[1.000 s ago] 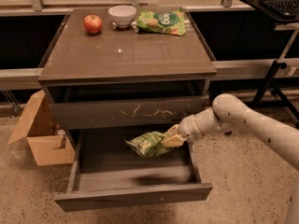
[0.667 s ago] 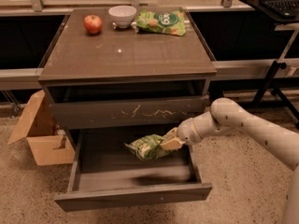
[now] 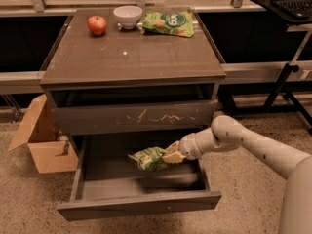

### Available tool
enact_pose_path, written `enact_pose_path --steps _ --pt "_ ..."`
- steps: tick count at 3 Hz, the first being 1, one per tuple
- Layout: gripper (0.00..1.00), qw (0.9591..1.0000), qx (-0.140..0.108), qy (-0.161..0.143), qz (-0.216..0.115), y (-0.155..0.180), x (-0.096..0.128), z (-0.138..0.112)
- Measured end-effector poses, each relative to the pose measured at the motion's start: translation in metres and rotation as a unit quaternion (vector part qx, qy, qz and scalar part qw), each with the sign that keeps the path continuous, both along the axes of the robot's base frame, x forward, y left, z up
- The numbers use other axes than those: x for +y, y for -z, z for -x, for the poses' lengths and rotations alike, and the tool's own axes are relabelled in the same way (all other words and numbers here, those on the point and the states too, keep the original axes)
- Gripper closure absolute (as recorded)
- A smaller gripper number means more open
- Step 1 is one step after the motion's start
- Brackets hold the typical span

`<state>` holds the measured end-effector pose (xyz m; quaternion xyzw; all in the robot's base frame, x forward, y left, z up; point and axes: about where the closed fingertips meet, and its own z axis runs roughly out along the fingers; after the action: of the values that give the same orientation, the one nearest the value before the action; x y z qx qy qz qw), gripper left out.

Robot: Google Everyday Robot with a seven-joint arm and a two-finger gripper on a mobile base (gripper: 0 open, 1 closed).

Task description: Place green jalapeno chip bag into middle drawer

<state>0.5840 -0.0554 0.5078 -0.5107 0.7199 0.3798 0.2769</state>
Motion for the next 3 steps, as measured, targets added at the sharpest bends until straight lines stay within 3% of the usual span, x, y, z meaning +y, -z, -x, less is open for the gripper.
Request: enact_pose_path --steps 1,3 --pt "0.81 0.9993 0.001 0.033 -0.016 0.025 0.005 -0.009" --pt "0.36 0.9978 0.020 0.055 -0.033 0.058 0.012 -0.022"
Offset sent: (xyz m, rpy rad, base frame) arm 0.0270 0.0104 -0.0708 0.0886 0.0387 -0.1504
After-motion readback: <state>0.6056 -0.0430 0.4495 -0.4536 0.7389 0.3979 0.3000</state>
